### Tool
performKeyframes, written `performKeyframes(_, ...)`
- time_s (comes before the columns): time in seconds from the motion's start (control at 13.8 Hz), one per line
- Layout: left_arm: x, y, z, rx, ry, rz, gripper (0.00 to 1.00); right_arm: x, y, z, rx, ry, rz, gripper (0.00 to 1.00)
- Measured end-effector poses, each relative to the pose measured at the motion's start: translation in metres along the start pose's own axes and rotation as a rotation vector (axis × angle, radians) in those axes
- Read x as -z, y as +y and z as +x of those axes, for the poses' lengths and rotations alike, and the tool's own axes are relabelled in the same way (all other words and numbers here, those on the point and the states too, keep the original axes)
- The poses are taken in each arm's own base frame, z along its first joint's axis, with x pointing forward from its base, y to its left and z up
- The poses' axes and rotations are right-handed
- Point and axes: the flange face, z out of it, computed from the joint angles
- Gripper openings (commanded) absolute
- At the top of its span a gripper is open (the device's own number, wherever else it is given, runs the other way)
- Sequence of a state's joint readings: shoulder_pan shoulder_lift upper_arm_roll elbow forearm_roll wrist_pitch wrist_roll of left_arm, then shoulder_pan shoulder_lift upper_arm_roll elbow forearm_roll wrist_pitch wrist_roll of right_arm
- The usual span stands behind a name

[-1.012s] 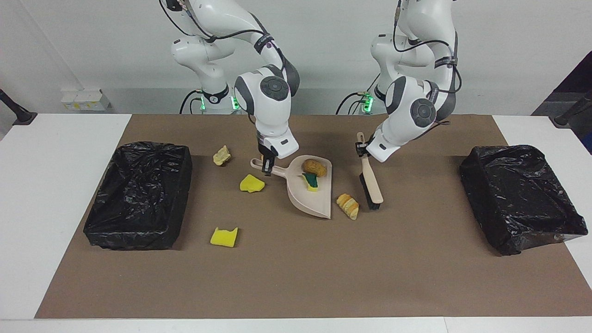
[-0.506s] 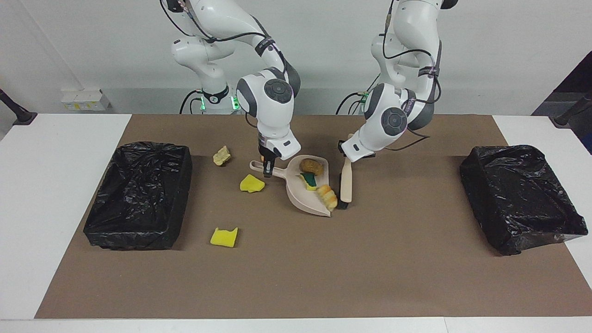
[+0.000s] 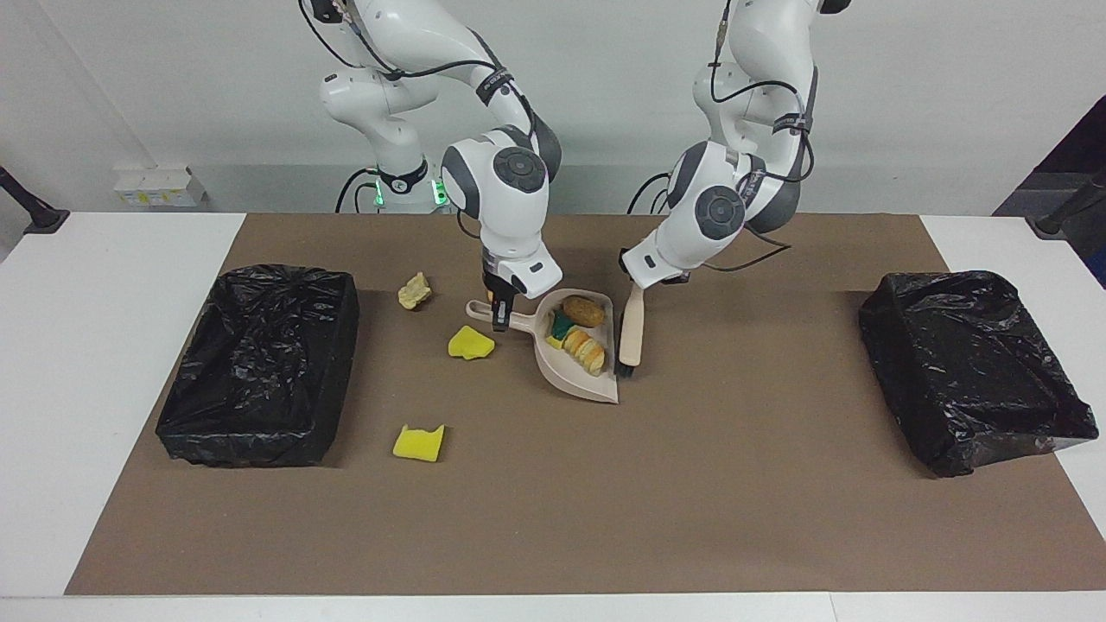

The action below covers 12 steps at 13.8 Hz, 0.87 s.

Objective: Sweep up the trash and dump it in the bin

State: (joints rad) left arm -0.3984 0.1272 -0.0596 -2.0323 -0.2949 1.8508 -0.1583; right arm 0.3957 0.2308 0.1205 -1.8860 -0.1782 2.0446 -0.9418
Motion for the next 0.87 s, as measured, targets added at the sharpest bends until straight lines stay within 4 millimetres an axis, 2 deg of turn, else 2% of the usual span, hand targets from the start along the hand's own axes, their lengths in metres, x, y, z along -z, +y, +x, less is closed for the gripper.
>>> performKeyframes(0.22,0.024,-0.015,-0.001,0.152,0.055,0.04,0.0,-0.001,0.012,-0.016,0.045,0.03,-0.006,0.0)
performKeyframes(0.36,0.032,-0.013,-0.01,0.24,0.065,0.051,0.0,-0.001,0.026,-0.04,0.077,0.087,0.003,0.0)
performKeyframes(0.43,0.03,-0.012,-0.015,0.265,0.062,0.055,0.0,0.0,0.032,-0.052,0.081,0.099,0.003,0.0)
performKeyframes(0.65,0.007,0.002,-0.039,0.262,0.028,0.086,0.0,0.017,0.037,-0.072,0.067,0.115,-0.02,0.0)
performKeyframes(0.87,-0.027,0.037,-0.075,0.243,0.041,0.122,0.0,0.035,0.038,-0.088,0.042,0.122,-0.039,0.0)
